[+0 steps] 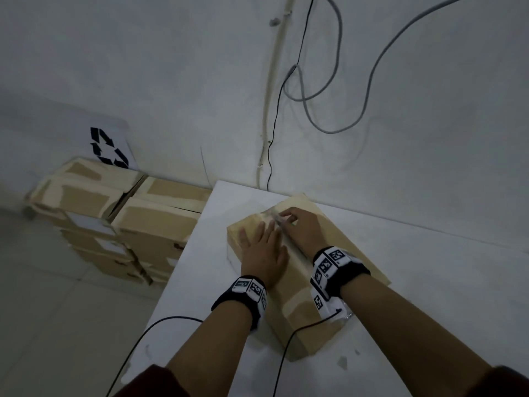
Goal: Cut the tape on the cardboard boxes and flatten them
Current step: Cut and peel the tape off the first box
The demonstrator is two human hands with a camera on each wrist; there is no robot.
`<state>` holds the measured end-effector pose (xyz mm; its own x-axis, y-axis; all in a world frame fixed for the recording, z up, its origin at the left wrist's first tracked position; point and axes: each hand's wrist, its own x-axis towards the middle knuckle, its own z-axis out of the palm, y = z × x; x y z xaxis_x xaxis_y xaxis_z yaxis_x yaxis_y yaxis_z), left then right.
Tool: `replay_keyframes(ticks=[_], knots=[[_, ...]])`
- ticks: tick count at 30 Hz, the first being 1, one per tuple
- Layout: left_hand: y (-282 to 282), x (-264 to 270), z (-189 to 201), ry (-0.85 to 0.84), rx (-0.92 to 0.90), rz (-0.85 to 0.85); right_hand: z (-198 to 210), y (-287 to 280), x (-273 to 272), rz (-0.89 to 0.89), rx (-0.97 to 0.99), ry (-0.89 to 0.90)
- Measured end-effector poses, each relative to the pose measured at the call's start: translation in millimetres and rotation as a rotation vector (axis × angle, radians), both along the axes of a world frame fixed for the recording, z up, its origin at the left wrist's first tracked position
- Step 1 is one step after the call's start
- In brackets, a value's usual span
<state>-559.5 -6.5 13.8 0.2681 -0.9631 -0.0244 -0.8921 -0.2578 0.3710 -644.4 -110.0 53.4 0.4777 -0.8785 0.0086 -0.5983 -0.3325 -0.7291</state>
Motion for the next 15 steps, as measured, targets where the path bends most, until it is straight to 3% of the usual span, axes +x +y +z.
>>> replay_keyframes(ticks=[15], knots=[[-0.2, 1.7, 1.2, 0.113, -0.083, 0.042, 8.9, -9.3, 19.1, 0.135, -0.134, 0.24]])
